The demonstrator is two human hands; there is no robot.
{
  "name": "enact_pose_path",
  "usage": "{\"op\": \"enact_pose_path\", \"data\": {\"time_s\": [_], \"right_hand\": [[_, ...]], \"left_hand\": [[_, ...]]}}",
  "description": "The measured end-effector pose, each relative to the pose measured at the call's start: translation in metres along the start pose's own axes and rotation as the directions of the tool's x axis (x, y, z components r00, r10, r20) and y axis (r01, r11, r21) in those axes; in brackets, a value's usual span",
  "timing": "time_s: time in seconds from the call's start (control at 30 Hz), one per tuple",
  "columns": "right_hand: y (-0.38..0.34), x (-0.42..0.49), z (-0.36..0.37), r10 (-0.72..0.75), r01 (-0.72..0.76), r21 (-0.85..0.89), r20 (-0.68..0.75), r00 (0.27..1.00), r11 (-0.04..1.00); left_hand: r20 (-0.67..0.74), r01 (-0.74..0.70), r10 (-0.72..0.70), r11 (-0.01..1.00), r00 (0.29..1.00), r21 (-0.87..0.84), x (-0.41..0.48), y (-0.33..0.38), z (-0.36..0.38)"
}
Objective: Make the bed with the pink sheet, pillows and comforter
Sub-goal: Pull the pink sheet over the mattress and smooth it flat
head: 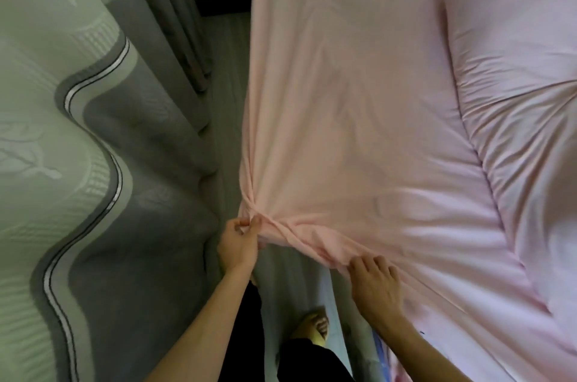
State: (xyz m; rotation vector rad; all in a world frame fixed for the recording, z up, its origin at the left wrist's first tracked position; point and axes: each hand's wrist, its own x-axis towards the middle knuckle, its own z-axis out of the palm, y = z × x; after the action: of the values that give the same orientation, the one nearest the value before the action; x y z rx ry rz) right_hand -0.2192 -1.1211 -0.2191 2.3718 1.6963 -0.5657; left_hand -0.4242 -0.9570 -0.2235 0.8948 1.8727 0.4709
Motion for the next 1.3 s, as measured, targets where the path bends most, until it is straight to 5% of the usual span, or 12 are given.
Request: {"op": "enact_pose_path", "data": {"time_s": [0.13, 0.23, 0.3, 0.37, 0.47, 0.53, 0.67, 0.77, 0.87, 1.0, 1.17, 1.3], "right_hand": [[-0.001, -0.024, -0.013, 0.196, -0.172, 0.433, -0.011, 0.980, 0.885], [-0.012, -0.043, -0.029, 0.254, -0.205, 0.619, 0.010, 0.967, 0.758], [-0.015, -0.049, -0.031, 0.349, -0.252, 0.699, 0.004, 0.937, 0.669], [-0.011, -0.049, -0.031, 0.475, -0.304, 0.768, -0.001, 0.880, 0.564], [0.004, -0.041, -0.030, 0.595, -0.312, 0.805, -0.062, 0.802, 0.504], [0.013, -0.040, -0.033, 0.606, -0.290, 0.735, -0.202, 0.769, 0.613], [0.003, -0.064, -0.018, 0.271, -0.049, 0.437, -0.461, 0.845, 0.898], [-0.025, -0.092, 0.007, -0.057, 0.133, 0.186, -0.364, 0.930, 0.974], [-0.050, -0.088, 0.026, -0.016, 0.034, 0.152, -0.117, 0.993, 0.988], [-0.068, -0.063, 0.025, -0.034, -0.001, 0.223, 0.153, 0.988, 0.975], [-0.069, -0.089, 0.012, -0.036, 0.022, 0.129, 0.112, 0.993, 0.991], [-0.067, -0.119, 0.008, 0.077, -0.134, 0.436, 0.146, 0.986, 0.890]], "left_hand": [[-0.152, -0.025, 0.024, 1.000, 0.988, -0.005, -0.024, -0.007, -0.012], [-0.139, 0.135, -0.158, 0.977, 0.978, -0.165, -0.034, -0.014, -0.017], [0.083, 0.303, -0.294, 0.872, 0.952, -0.386, -0.041, -0.013, -0.017], [0.454, 0.451, -0.233, 0.763, 0.860, -0.463, -0.056, -0.011, -0.012], [0.744, 0.483, -0.116, 0.822, 0.658, -0.300, -0.075, -0.023, -0.005], [0.781, 0.403, -0.162, 0.907, 0.604, -0.124, -0.086, -0.036, -0.005], [0.695, 0.433, -0.188, 0.880, 0.694, -0.195, -0.091, -0.058, -0.019], [0.609, 0.416, -0.186, 0.871, 0.771, -0.261, -0.087, -0.063, -0.041], [0.549, 0.364, -0.170, 0.893, 0.818, -0.266, -0.081, -0.062, -0.067], [0.423, 0.348, -0.189, 0.875, 0.886, -0.337, -0.059, -0.062, -0.095], [0.160, 0.313, -0.269, 0.804, 0.950, -0.506, -0.017, -0.078, -0.129], [0.295, 0.389, -0.285, 0.830, 0.912, -0.400, -0.049, -0.101, -0.106]]}}
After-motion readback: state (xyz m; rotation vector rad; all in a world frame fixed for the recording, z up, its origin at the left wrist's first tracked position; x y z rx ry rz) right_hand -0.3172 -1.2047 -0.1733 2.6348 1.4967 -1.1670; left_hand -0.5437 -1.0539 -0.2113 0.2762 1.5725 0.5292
